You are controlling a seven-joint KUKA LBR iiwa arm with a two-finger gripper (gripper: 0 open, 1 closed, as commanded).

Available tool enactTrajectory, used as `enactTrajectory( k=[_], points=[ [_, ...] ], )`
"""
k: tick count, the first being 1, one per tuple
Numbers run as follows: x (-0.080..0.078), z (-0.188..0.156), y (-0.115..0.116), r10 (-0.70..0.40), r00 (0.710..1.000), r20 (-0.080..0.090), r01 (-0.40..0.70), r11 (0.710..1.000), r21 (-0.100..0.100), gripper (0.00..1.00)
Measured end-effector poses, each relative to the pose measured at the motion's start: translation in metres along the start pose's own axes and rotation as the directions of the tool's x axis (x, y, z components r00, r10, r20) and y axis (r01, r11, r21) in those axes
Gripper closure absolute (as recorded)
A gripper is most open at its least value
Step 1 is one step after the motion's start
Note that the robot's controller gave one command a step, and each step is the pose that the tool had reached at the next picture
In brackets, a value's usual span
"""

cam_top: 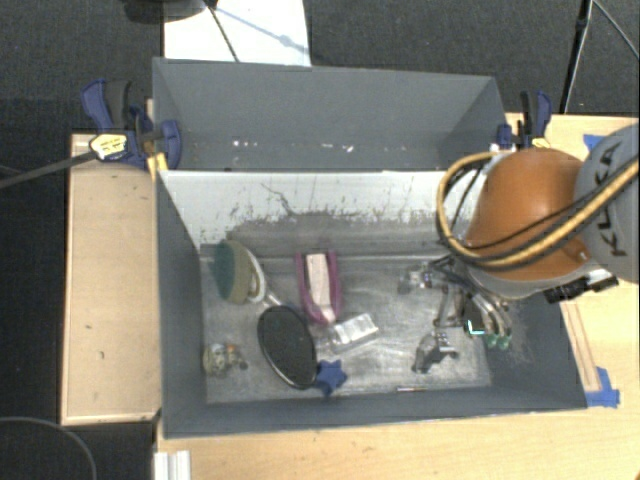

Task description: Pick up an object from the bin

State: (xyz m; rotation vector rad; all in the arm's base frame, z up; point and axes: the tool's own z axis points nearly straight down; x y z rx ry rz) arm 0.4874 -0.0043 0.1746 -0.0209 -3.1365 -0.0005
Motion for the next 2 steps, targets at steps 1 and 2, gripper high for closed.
enactTrajectory(
  k=[1,2],
  points=[
    [0.001,0.095,0.067,-0.135,0.991,0.010,0.135,0.991,0.000,0.00],
    [0.005,0.074,0.073,-0.028,1.000,0.013,0.028,1.000,-0.001,0.00]
  ],
)
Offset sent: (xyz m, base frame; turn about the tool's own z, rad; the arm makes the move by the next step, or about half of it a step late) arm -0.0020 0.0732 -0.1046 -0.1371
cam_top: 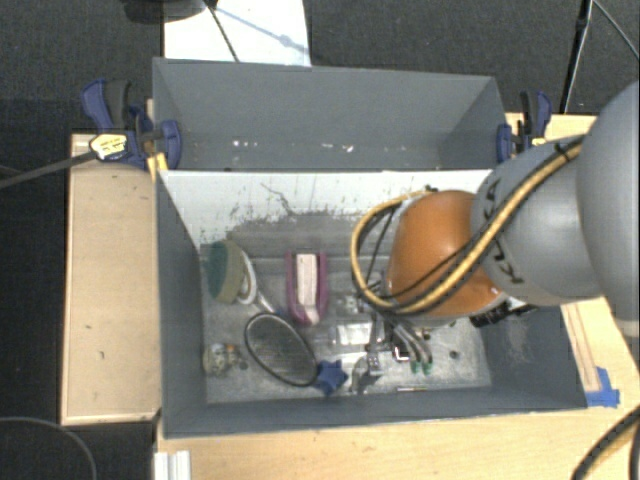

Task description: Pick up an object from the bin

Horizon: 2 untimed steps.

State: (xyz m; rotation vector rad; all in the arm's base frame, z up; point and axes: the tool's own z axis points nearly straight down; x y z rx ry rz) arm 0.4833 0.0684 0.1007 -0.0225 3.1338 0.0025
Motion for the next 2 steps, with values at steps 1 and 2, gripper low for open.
enactTrajectory(
  k=[1,2],
  points=[
    [0.002,-0.022,-0.014,0.027,1.000,0.001,-0.027,1.000,0.001,0.00],
    [0.002,0.029,-0.005,0.093,0.996,0.002,-0.093,0.996,0.001,0.00]
  ],
)
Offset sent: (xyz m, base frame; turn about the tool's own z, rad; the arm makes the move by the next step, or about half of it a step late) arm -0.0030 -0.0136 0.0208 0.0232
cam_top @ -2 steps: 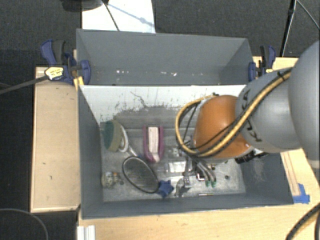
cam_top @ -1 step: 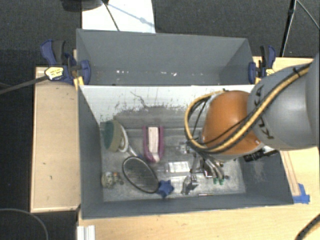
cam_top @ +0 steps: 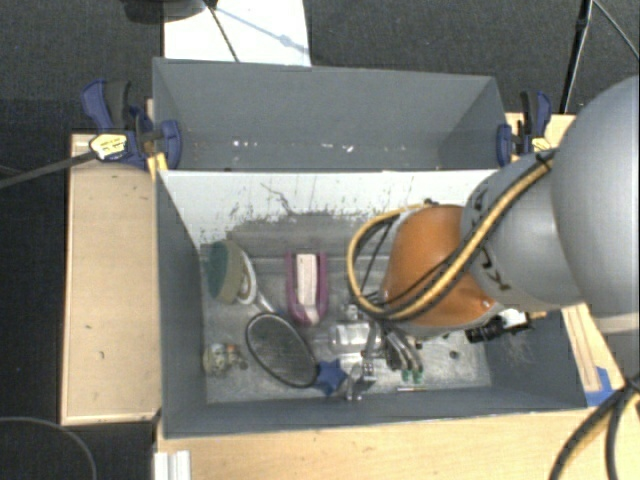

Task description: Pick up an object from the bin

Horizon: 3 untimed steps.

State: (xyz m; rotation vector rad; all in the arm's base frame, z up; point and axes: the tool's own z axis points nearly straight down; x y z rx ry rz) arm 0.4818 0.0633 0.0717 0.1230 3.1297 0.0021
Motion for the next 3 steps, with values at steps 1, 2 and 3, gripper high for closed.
enactTrajectory(
  k=[1,2,3],
  points=[
    [-0.001,0.000,0.000,-0.001,1.000,-0.004,0.001,1.000,0.000,0.00],
    [-0.001,-0.001,0.000,-0.001,1.000,-0.006,0.001,1.000,0.000,1.00],
    [-0.002,-0.013,0.001,-0.002,1.000,0.000,0.002,1.000,0.000,1.00]
  ],
)
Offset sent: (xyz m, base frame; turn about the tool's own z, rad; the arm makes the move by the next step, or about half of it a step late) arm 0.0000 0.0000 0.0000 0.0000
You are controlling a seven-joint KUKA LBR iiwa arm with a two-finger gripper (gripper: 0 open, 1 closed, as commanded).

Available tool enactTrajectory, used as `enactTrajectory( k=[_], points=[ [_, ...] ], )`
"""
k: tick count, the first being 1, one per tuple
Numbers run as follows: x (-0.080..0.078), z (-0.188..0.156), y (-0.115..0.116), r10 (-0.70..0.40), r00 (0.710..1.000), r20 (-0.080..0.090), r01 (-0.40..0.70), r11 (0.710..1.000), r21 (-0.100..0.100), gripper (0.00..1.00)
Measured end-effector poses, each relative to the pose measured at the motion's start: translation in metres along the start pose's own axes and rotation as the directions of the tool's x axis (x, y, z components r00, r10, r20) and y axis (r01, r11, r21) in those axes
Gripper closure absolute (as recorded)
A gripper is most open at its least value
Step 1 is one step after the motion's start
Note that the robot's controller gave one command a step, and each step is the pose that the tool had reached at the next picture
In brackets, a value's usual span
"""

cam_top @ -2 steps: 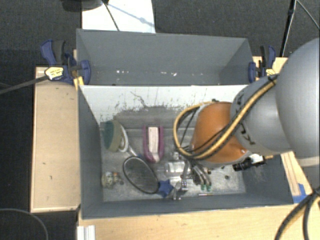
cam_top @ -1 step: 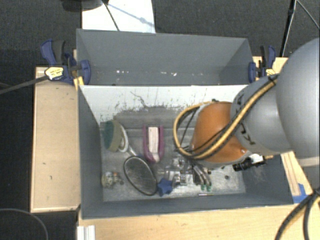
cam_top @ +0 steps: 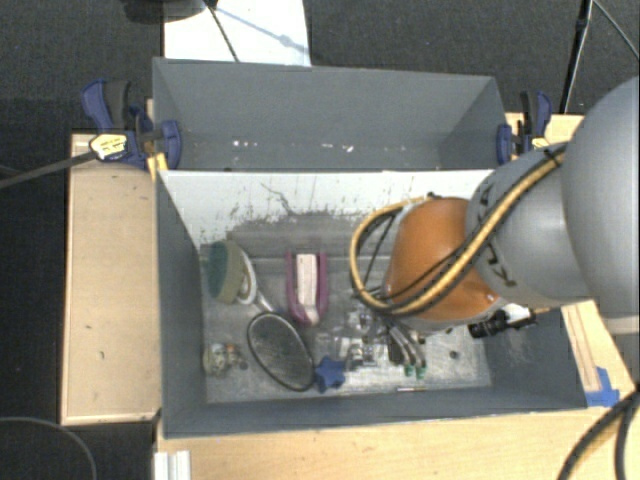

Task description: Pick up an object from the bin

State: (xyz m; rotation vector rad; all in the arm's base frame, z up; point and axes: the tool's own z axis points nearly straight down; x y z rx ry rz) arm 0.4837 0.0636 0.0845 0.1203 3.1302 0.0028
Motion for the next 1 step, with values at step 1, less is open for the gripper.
enactTrajectory(
  k=[1],
  points=[
    [-0.0020,-0.0507,0.0002,-0.003,1.000,-0.002,0.003,1.000,0.000,1.00]
  ],
)
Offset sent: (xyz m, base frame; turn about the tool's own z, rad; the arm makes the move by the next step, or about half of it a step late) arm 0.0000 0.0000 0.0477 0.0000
